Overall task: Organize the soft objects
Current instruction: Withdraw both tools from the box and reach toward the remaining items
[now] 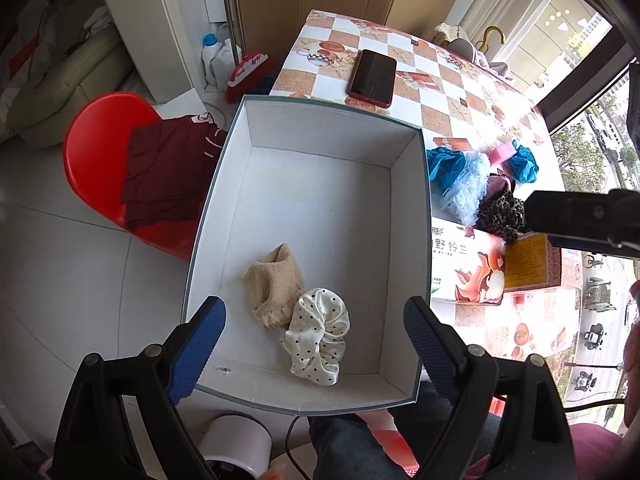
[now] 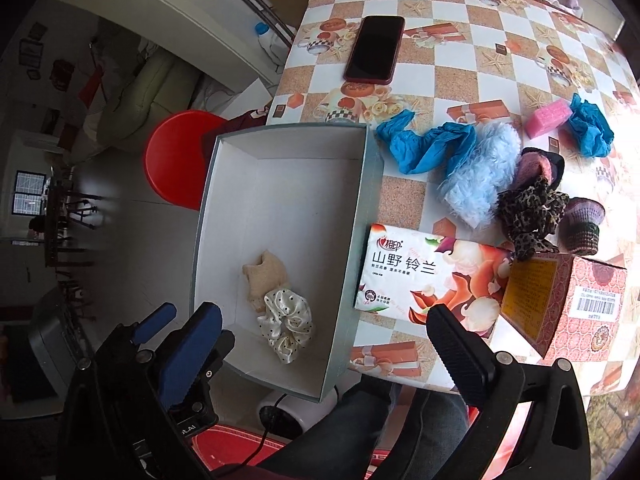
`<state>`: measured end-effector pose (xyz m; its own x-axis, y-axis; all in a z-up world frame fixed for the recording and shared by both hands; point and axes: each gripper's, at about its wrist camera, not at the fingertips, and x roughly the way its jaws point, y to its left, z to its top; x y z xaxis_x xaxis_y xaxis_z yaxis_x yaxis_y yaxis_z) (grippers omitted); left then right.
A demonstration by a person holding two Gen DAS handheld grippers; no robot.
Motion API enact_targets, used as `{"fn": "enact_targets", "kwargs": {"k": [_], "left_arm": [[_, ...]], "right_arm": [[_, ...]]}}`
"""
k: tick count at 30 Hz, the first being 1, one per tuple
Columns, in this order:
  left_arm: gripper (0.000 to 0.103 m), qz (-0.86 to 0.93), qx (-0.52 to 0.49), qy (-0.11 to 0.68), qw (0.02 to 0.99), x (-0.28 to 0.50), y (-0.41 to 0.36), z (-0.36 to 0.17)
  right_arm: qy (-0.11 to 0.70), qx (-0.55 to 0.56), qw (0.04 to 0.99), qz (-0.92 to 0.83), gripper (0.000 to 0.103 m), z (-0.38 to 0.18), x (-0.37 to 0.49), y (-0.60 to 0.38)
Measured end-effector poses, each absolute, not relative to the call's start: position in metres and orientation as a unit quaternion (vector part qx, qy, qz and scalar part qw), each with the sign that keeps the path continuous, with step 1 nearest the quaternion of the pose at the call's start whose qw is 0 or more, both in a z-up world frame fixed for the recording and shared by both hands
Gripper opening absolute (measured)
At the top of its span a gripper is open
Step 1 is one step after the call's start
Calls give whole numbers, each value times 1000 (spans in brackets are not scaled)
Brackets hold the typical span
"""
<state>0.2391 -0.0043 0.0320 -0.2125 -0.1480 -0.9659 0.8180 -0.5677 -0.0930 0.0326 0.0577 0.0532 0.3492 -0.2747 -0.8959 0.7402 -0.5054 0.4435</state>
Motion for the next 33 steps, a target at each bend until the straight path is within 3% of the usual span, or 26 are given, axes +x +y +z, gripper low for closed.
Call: {"fn": "enact_targets", "kwargs": {"k": [9,16,23,33], "left_arm": [[93,-728,549,270,311,182,-5,37],[93,-741,570,221,277,117,2,34],[93,-740,597,183,250,59,8,19],[93,-725,631,139,239,3,12,5]], "right_arm": [[69,681,376,-625,103,75,-79,122],[18,695,275,-664,103,60,-154,191],[42,730,221,-645,103,-6,-192,224],[122,761,241,-590,103,-110,-209,184]]}}
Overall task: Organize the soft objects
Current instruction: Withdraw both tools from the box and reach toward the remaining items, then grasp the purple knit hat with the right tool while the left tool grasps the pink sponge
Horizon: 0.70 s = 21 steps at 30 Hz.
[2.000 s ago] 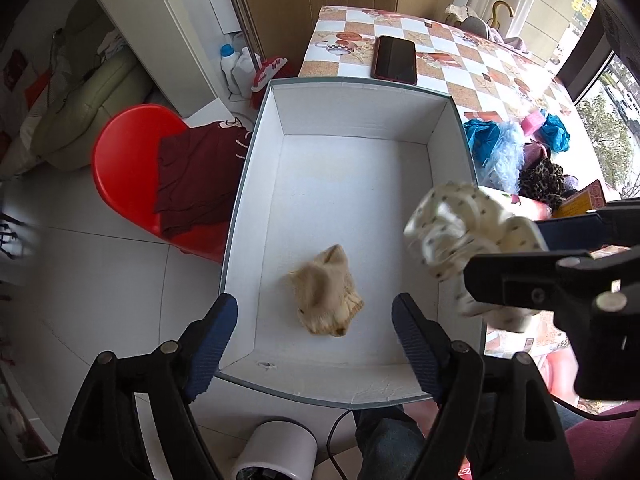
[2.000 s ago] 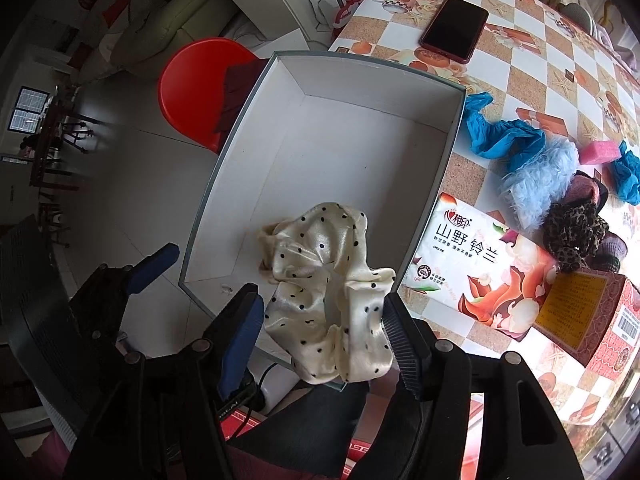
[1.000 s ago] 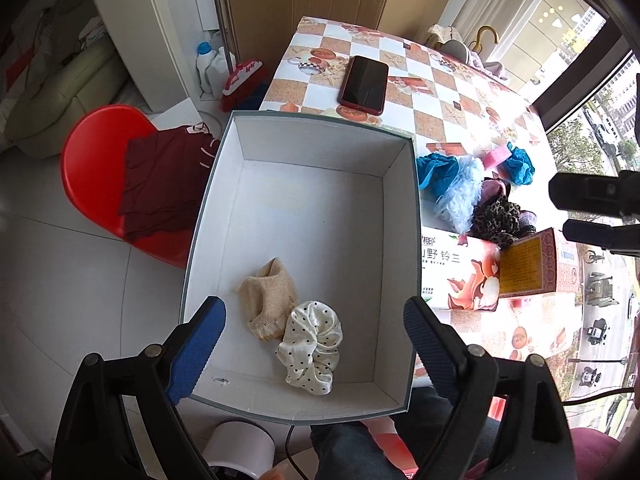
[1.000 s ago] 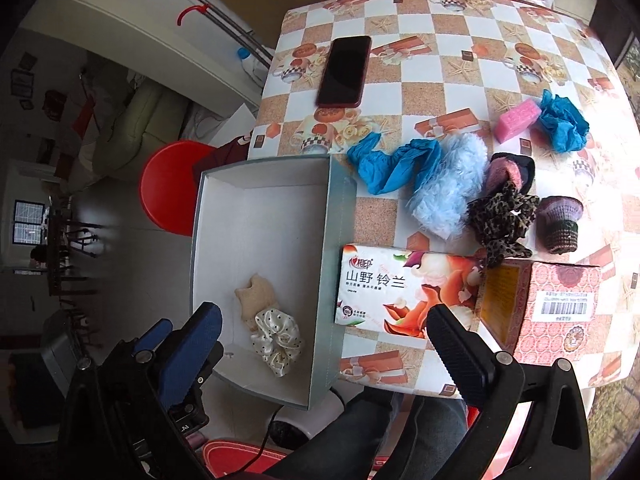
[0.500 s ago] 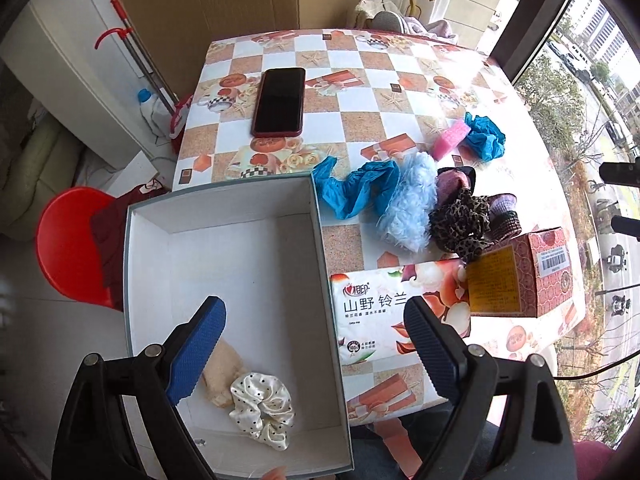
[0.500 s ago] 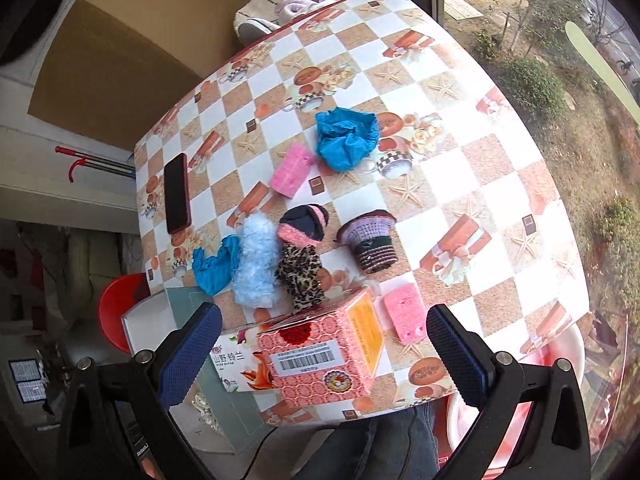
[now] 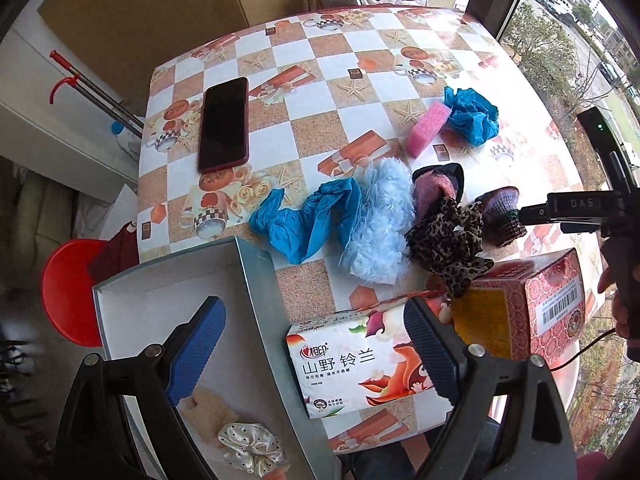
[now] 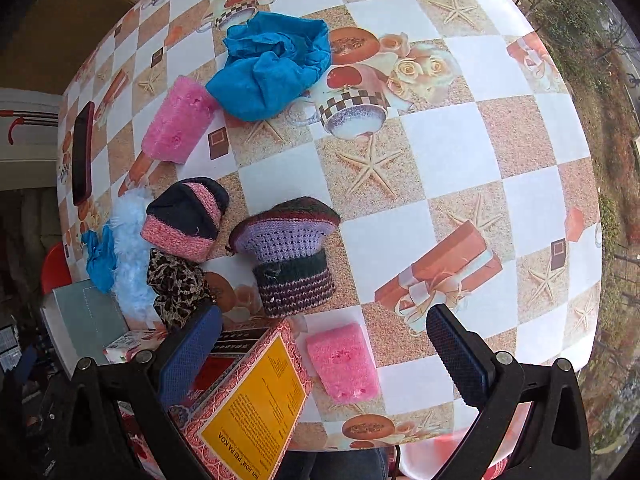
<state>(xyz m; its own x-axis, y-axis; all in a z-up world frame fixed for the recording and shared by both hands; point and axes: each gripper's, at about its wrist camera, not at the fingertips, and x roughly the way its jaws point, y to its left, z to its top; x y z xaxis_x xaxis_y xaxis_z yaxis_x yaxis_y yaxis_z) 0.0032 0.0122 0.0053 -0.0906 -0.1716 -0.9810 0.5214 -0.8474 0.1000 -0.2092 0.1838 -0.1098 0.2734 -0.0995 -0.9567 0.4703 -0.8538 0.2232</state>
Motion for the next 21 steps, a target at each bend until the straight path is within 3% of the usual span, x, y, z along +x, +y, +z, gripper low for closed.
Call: {"fn": "enact_targets", "kwargs": {"k": [8,14,21], "left_arm": [[93,-726,647,80,218,-63,8,-7],[93,-733,659,37,163,-134,14,-33],[93,-722,683,14,108,-202,26,-84]], "right_arm": [[179,759,238,-579,103,-156,-212,167],[145,765,171,-604,103,-158,-250,217],[111,774,170,-599,103,-151,-261,257]]}}
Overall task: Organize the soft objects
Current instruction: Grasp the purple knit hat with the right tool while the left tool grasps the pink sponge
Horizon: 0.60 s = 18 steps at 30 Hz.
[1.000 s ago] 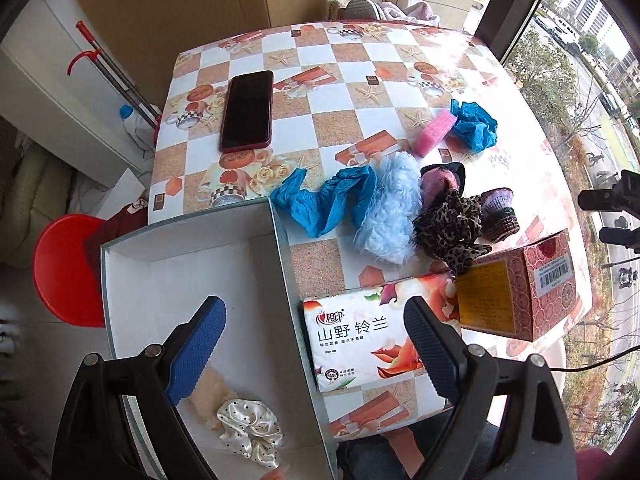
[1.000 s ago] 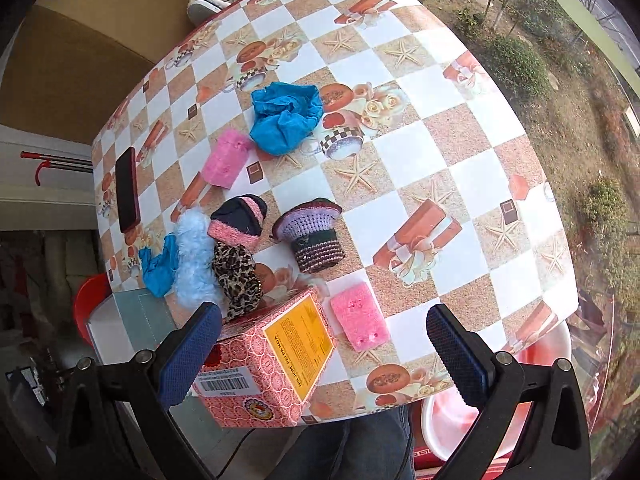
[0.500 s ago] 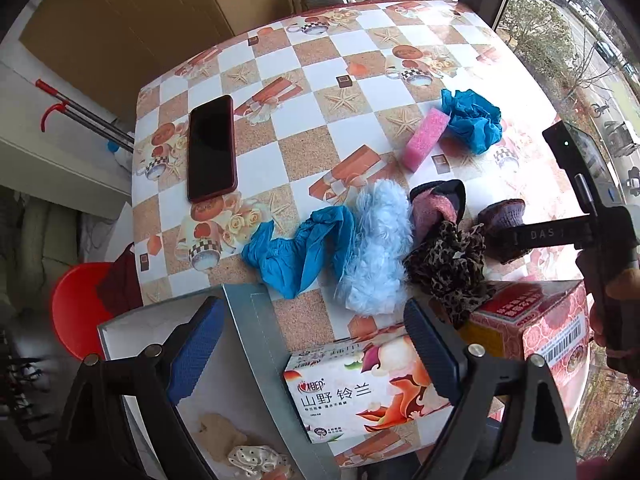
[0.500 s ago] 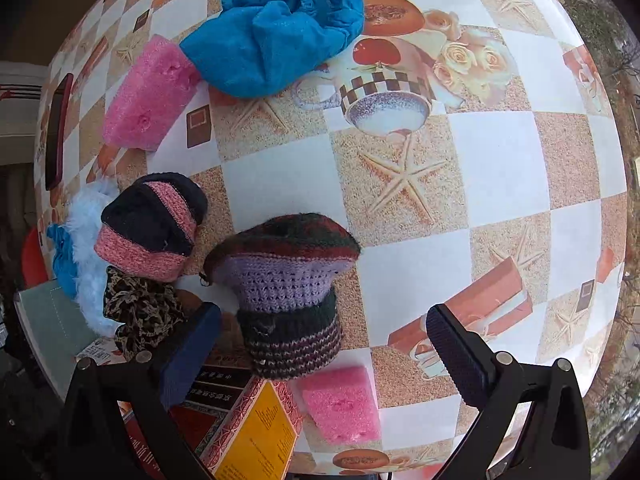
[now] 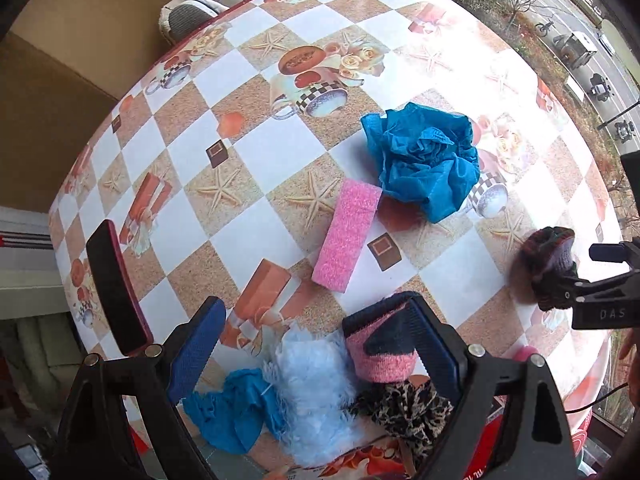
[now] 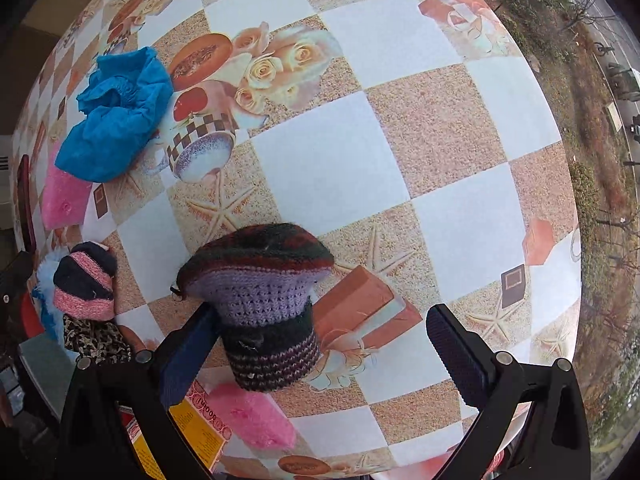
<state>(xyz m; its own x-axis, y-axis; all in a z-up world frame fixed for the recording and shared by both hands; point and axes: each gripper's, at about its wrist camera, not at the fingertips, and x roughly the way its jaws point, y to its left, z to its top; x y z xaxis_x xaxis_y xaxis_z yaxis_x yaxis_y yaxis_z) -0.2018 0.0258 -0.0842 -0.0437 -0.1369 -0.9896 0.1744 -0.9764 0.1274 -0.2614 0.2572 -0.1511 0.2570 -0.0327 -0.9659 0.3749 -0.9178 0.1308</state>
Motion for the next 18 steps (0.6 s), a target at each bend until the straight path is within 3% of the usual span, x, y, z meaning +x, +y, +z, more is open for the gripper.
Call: {"fn": "enact_targets", "kwargs": {"k": [6,9,12,18], "left_arm": [[93,-711,688,-7,144,-230,1,-116],[93,-705,685,26,180,-227,-32,-114],[93,-717,674,58,170,-220,-45,-101],[93,-725,675,34,129,-235,-23,-104]], "right_arm": [[95,773,186,-599,103,-139,-250,270],[94,768,188,-605,103,-133,-248,260],[88,768,196,-604,103,-131,-250,253],[110,770,202,-596,103,-138,-249,240]]}}
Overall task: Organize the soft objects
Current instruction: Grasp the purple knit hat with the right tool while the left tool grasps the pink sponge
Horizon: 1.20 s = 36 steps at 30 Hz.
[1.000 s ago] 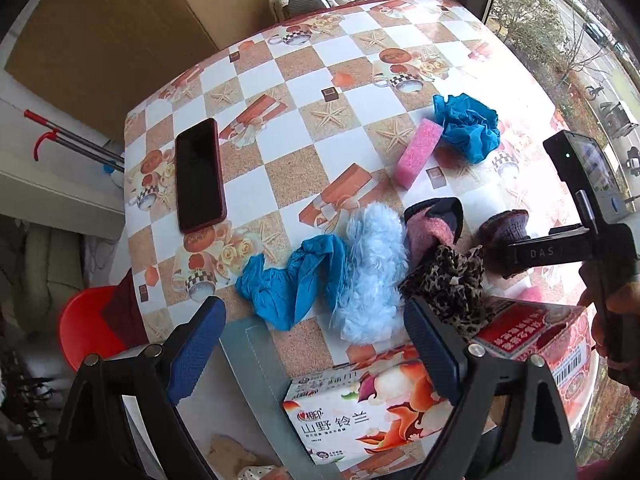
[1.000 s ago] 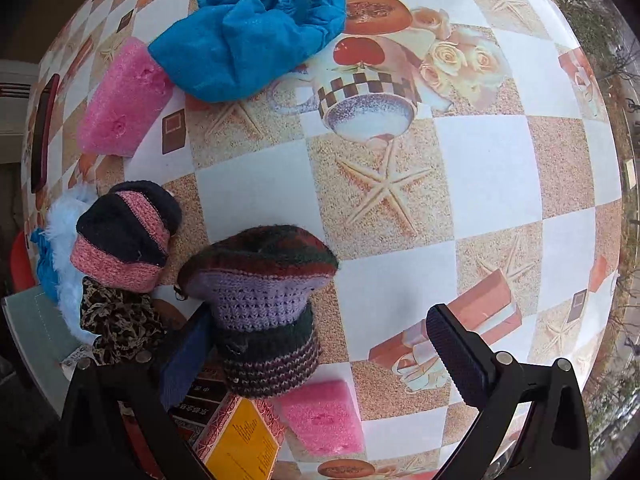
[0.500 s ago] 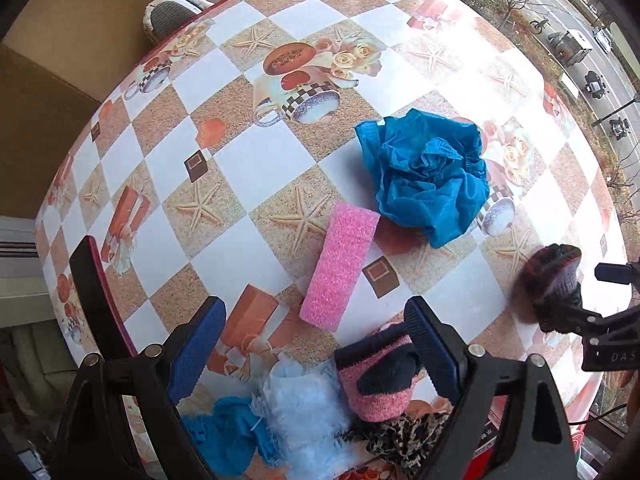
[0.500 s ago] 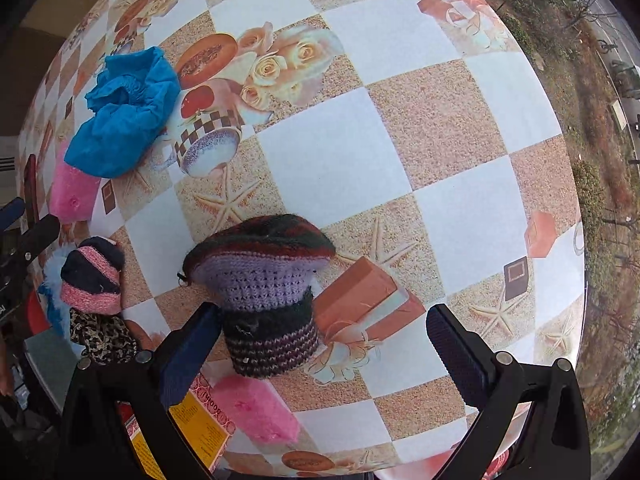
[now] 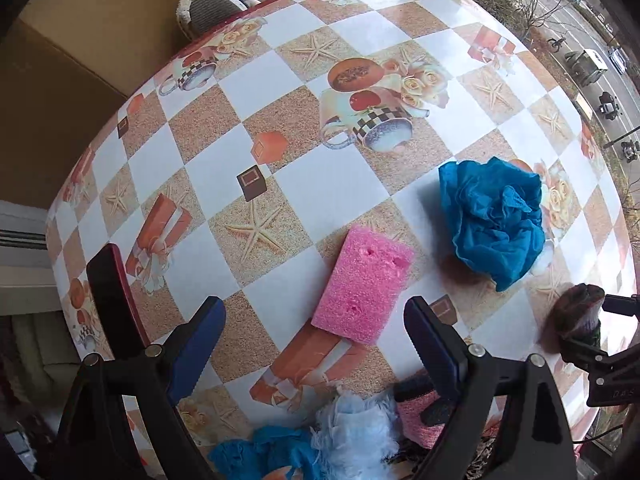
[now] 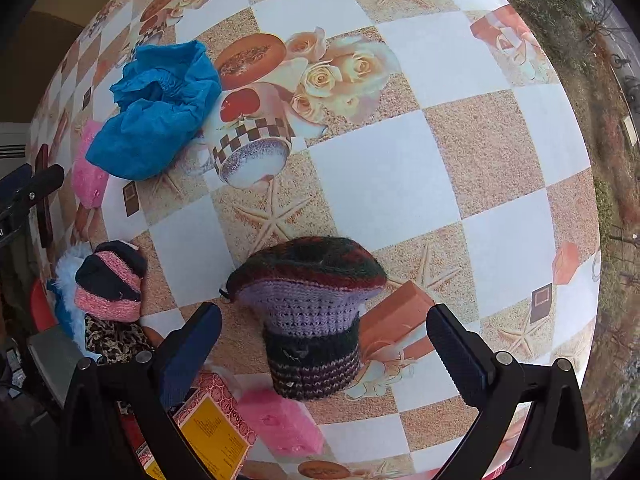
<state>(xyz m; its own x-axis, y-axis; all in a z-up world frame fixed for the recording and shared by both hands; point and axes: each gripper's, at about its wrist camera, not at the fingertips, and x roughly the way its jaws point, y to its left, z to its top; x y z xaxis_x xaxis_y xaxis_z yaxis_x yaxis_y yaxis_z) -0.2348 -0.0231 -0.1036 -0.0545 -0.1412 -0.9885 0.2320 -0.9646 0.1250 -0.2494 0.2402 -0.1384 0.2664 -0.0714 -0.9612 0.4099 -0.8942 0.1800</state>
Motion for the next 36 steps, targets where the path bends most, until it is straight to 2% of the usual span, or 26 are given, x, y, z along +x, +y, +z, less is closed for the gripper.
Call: {"fn": "enact_targets", "kwargs": {"k": [10,12,14,16,19,31,32,34,35,36], "left_arm": [[93,-698,706,45,111,-253,-8,-155],[97,-698,705,57,110,-254,-9,-158],[102,-696,706,57,116,-255,-11,-162],[103,-697,704,68,116,-255,-13,-164],[103,-687,706,125,118,-251,-29,-172],[102,-687,705,122,126,-239,-24,-168],[98,-691,703,116,122,-239,-22,-166],[86,-701,697,104,109,-240,-14,-159],[72,-705,694,101,103,-241,-11,-155],[51,-709,691,95,99,-241,-8,-151]], "right_arm": [[175,765,189,-590,103,-162,-238,229],[204,760,188,-587,103,-166,-238,206],[203,758,188,-590,103,-165,-235,206],[203,759,188,-590,103,-164,-236,208],[202,762,187,-587,103,-169,-238,208],[202,765,184,-584,103,-174,-242,203],[203,764,183,-584,102,-173,-242,203],[201,759,184,-592,88,-166,-240,205],[202,755,186,-596,82,-162,-239,204],[205,749,191,-601,67,-157,-237,204]]}}
